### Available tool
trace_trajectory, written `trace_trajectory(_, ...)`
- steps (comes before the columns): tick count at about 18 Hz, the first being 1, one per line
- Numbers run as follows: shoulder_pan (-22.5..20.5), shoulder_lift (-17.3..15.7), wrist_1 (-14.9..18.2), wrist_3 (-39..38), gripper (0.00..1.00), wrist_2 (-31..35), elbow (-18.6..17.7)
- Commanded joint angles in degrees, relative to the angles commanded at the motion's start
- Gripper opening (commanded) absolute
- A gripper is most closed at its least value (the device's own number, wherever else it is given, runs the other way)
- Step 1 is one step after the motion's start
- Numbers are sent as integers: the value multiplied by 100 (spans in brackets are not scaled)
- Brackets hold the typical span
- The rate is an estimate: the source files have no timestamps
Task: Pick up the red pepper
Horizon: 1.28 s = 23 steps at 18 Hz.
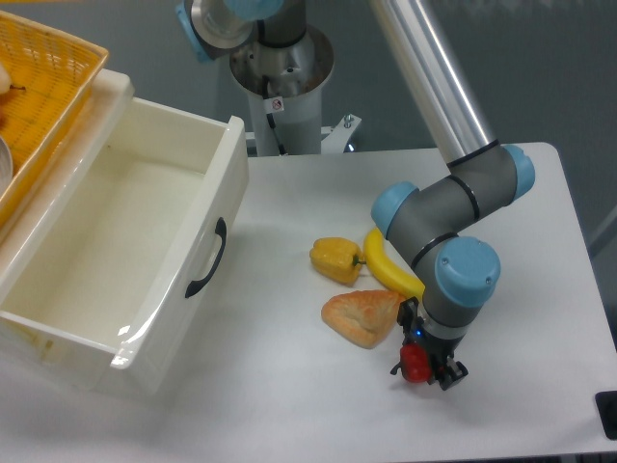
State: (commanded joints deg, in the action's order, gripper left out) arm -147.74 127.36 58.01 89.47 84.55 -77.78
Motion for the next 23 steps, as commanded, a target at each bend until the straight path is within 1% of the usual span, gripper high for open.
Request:
trace_trajectory(1,0,-79,96,0,44,17,0)
trace_trajectory(3,-9,-290,403,-18,44,26,0)
trace_trajectory(6,-35,-615,764,-245,45,26,26)
trace_trajectory(9,-26,-809,1290,-448,45,26,254)
trace_trajectory(11,-35,-835,1590,-448,45,35,404)
trace_trajectory(13,-44,-844,1653,-440,45,96,422)
trace_trajectory(16,-44,-844,1687,-396,45,517,439)
trace_trajectory(17,-44,-844,1688,-387,45,562,439)
trace_trajectory(23,-44,-862,1696,-369,45,536,387)
